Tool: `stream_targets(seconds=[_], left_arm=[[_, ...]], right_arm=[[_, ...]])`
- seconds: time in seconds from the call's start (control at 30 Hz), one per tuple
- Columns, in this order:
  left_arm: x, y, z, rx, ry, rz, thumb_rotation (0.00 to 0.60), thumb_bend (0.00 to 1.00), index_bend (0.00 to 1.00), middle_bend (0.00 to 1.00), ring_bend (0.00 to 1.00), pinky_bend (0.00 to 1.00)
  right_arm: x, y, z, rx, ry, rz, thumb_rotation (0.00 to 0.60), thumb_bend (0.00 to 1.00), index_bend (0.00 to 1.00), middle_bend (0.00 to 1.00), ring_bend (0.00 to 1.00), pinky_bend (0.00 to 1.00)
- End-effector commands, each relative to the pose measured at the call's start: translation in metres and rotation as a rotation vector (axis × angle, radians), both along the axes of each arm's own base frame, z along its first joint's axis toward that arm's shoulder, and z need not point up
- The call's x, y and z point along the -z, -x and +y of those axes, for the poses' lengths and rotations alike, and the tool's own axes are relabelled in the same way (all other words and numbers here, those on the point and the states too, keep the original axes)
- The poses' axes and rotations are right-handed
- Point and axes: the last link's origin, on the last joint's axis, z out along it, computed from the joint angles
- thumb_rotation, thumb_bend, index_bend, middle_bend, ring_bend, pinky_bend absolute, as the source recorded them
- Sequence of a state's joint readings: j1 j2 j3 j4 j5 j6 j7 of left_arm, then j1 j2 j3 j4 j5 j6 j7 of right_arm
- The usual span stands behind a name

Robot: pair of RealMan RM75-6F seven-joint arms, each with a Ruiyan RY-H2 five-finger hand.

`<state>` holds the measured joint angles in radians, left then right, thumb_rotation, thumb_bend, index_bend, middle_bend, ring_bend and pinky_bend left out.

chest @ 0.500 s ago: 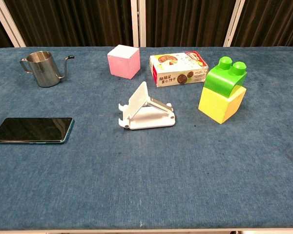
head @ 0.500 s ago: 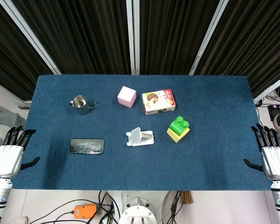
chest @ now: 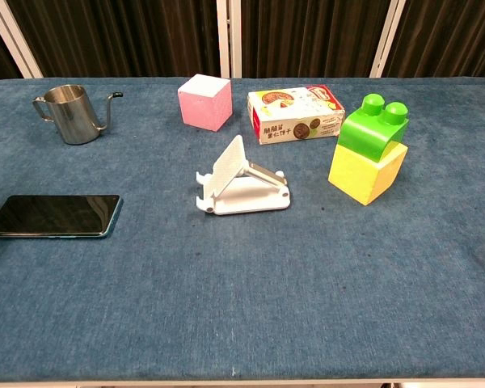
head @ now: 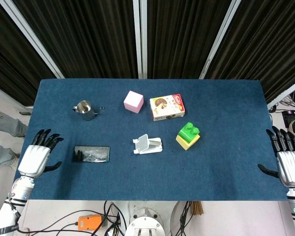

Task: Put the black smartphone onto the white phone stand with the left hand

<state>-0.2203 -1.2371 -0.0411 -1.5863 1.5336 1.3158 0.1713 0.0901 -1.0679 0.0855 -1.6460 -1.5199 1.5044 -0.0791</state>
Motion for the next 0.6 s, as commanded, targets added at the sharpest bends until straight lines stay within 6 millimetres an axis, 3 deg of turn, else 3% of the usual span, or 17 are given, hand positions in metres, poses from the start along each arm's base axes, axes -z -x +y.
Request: stream_targets(seconds=[0.03,0.27,0.6], left_arm=[[0.03,-0.017,0.019,0.015,0.099,0.038,0.6,0.13,0.26,0.16,0.04,0.0],[0.067,-0.033,0.038,-0.019,0.183,0.1,0.6,0.14,0.27,0.16,0.04,0.0],[0.094,-0.046,0.048,-0.089,0.27,0.14,0.6,0.14,0.27,0.15,0.02,0.0]], right_arm=[[0.0,0.001,0.001,0.007,-0.002,0.0,0.6,0.09,0.0,0.07,0.0,0.09],[0.005,0.004,-0.001,0.027,-0.016,-0.009,0.6,0.09,0.0,0.07,0.0,0.09],[0.008,0.007,-0.004,0.037,-0.026,-0.011,0.6,0.09,0.0,0.06,0.0,0.09]])
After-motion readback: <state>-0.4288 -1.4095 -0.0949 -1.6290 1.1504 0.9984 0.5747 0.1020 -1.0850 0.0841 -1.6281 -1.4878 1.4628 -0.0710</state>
